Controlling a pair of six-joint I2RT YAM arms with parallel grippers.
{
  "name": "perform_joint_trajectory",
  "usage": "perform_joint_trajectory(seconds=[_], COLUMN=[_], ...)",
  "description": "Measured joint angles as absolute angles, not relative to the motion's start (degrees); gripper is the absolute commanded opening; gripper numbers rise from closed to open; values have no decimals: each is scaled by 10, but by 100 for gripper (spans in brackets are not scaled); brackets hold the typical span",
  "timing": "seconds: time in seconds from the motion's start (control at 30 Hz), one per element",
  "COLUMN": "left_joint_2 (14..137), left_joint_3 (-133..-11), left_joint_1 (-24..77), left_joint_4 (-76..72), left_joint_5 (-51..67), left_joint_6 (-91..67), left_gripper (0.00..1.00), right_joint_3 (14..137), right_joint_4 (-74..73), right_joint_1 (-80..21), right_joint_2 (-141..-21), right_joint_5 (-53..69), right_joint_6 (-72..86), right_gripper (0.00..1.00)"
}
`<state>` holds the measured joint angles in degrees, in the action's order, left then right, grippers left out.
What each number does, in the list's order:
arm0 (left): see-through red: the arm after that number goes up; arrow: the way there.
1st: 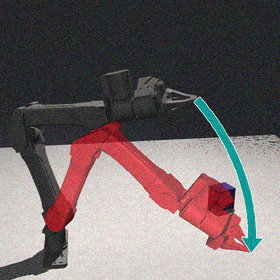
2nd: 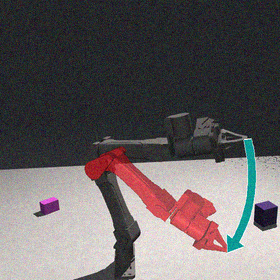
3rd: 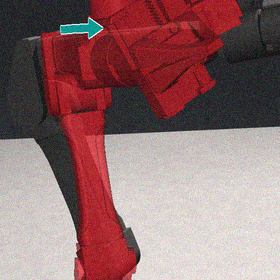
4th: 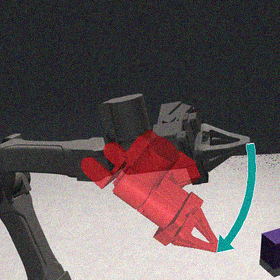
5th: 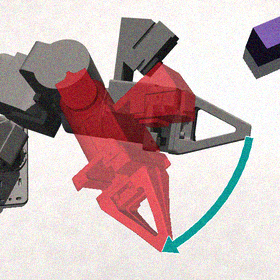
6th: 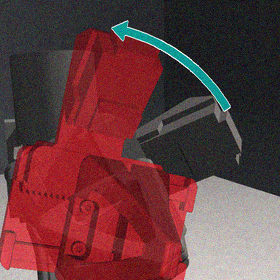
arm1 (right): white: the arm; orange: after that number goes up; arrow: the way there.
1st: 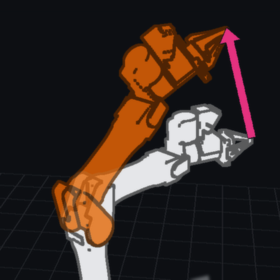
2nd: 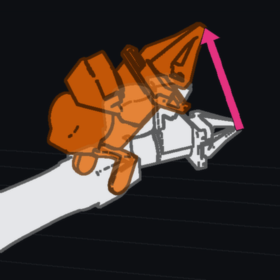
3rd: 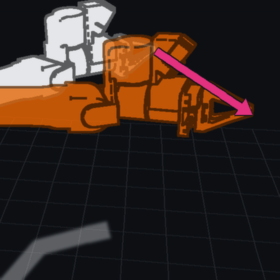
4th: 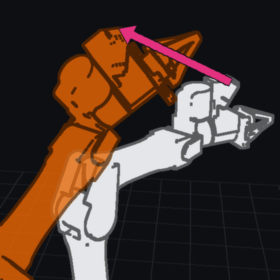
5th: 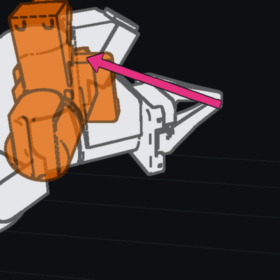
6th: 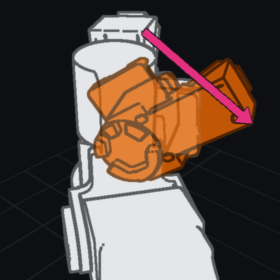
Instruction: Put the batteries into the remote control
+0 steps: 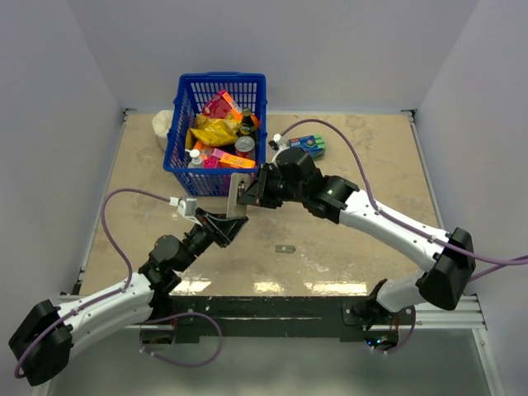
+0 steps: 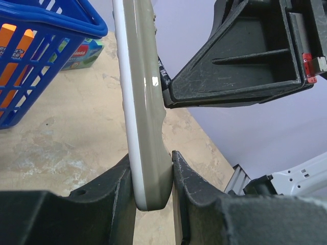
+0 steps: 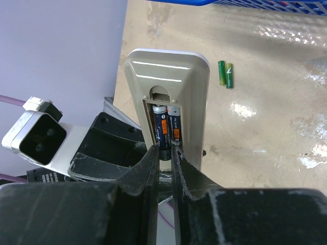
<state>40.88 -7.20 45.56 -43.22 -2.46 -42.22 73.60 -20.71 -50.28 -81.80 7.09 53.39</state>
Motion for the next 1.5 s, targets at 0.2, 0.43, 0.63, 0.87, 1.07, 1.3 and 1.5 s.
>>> perform_joint_trajectory(seconds=[0.2, 0.43, 0.63, 0.87, 1.07, 1.3, 1.5], left_joint_2=[418, 442, 447, 447, 448, 458, 460], left_joint_3=[-72, -72, -72, -68, -57, -55, -45], left_joint_1=[456, 456, 457, 459, 459, 459, 459], left_joint_4=[-441, -454, -463, -465, -480, -499, -522], left_joint_5=[-32, -34, -34, -36, -37, -40, -46], left_joint_6=[-446, -472, -490, -516, -548, -575, -600], left_gripper=[0, 0, 0, 0, 0, 0, 0], right_joint_3=[746, 763, 769, 771, 774, 784, 784], right_joint_4=[-215, -229, -231, -230, -232, -232, -231], right_joint_1=[-503, -502, -502, -502, -502, -503, -502], right_joint_2=[-827, -845, -845, -845, -845, -844, -843], right_joint_5=[68, 70, 69, 63, 50, 35, 31], right_joint_6=[533, 529, 528, 526, 518, 497, 465], right_gripper=[18, 22, 32, 40, 41, 46, 50])
